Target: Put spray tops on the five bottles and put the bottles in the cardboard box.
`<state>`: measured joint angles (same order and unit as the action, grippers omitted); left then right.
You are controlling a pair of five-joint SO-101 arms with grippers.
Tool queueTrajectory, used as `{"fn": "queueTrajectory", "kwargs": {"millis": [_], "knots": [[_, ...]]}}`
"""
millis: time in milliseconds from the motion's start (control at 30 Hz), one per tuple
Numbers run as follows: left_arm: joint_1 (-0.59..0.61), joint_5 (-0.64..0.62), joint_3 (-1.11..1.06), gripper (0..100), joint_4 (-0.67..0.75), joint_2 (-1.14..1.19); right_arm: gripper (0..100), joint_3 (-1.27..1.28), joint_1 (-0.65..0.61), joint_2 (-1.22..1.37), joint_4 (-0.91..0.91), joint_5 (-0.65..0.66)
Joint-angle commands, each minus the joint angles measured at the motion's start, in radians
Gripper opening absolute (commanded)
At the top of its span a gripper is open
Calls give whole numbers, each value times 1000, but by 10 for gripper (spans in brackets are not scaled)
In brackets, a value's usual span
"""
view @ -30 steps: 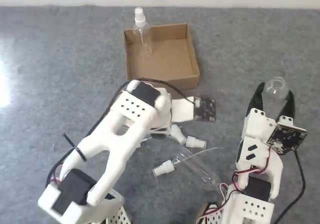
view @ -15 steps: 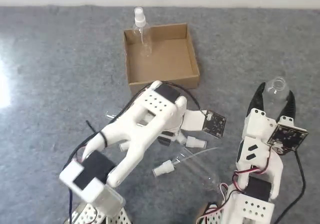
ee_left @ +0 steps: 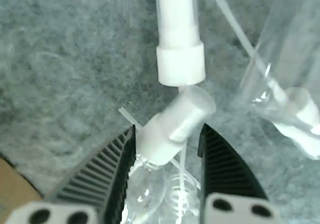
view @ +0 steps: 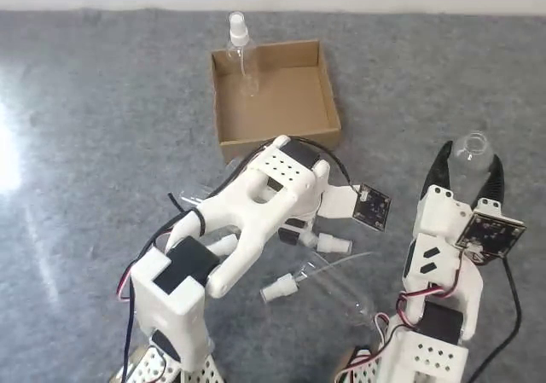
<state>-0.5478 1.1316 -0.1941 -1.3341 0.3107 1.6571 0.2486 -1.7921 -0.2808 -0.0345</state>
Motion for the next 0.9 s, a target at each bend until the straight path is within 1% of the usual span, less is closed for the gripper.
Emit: {"fn": "queueTrajectory", "kwargs": {"millis": [0, 167, 333, 533, 600, 733, 800, 867], "knots": [[-8, 11, 50, 186, 17, -17, 69, -57, 13, -24, 25, -9], [-8, 11, 27, 122, 44, -8, 69, -57, 13, -24, 25, -9], [-8, 6, 27, 92, 34, -18, 69, -57, 13, -24, 25, -9], [-8, 6, 85, 64, -71, -18, 69, -57, 13, -24, 25, -9], [-8, -3, 102, 65, -77, -18, 69, -57, 13, -24, 25, -9], [-8, -89, 110, 100, -25, -9, 69, -57, 13, -24, 22, -9], [-6, -94, 104, 138, 3, -8, 69, -57, 13, -24, 21, -9], [-6, -94, 97, 156, 20, -6, 69, -57, 13, -24, 19, -9]]}}
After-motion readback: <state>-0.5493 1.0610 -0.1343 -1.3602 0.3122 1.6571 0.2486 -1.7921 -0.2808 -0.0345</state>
